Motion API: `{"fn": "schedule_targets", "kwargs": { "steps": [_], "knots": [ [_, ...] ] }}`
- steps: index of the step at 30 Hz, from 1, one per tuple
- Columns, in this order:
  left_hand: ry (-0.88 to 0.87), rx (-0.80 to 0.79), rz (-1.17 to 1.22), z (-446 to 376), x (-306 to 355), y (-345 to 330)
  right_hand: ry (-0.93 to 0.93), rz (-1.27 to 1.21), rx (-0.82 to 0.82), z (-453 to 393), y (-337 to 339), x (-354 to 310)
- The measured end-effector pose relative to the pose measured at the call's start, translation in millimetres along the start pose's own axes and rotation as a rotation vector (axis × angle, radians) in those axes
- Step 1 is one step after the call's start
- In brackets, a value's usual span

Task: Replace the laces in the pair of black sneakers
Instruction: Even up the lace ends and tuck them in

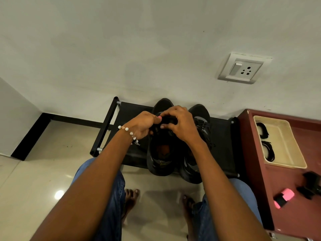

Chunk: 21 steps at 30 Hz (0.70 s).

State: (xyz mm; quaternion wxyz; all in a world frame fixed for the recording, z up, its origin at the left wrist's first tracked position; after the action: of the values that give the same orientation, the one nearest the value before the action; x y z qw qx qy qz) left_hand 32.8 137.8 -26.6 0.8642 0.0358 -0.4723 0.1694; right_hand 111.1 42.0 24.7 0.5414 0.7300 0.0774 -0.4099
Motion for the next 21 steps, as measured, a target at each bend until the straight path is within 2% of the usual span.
{"fn": "schedule_targets", "kwargs": {
  "steps": [3, 6, 9, 14, 16, 19, 21],
  "knots": [
    [-0.004, 0.028, 0.057, 2.5, 0.9, 2.8, 0.048, -0.012, 0.093, 0.3, 8.6, -3.5],
    [0.008, 0.059, 0.172, 5.0, 0.4, 8.2, 0.039, -0.038, 0.106, 2.5, 9.9, -5.6],
    [0.036, 0.095, 0.253, 7.4, -2.7, 13.3, -0.045, -0.065, 0.118, 4.4, 10.0, -0.8],
    [0.119, 0.178, 0.186, 10.0, -10.1, 25.7, -0.191, -0.013, 0.084, 8.0, 11.6, 10.2],
    [0.066, 0.285, 0.034, 12.2, -5.3, 43.9, -0.259, 0.052, 0.064, 12.5, 19.2, 21.1],
    [-0.085, 0.359, -0.469, 18.3, 12.7, 52.9, -0.339, 0.123, -0.009, 21.3, 23.0, 34.7],
    [-0.114, 0.403, -0.774, 18.6, 19.0, 49.4, -0.372, 0.216, -0.067, 24.8, 17.6, 38.5]
  ]
}}
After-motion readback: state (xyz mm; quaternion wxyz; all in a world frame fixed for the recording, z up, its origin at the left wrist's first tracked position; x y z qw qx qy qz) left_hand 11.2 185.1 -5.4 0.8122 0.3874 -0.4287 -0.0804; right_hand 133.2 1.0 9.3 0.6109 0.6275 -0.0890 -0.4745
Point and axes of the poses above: each hand's wrist, its own z-axis away from the middle knuckle, its own y-axis out of the back of the hand, x = y × z, the point moved 8 cm from there along -z, towards the middle knuckle, and after that the axes turned 7 degrees about -x, right-handed, at the moved point
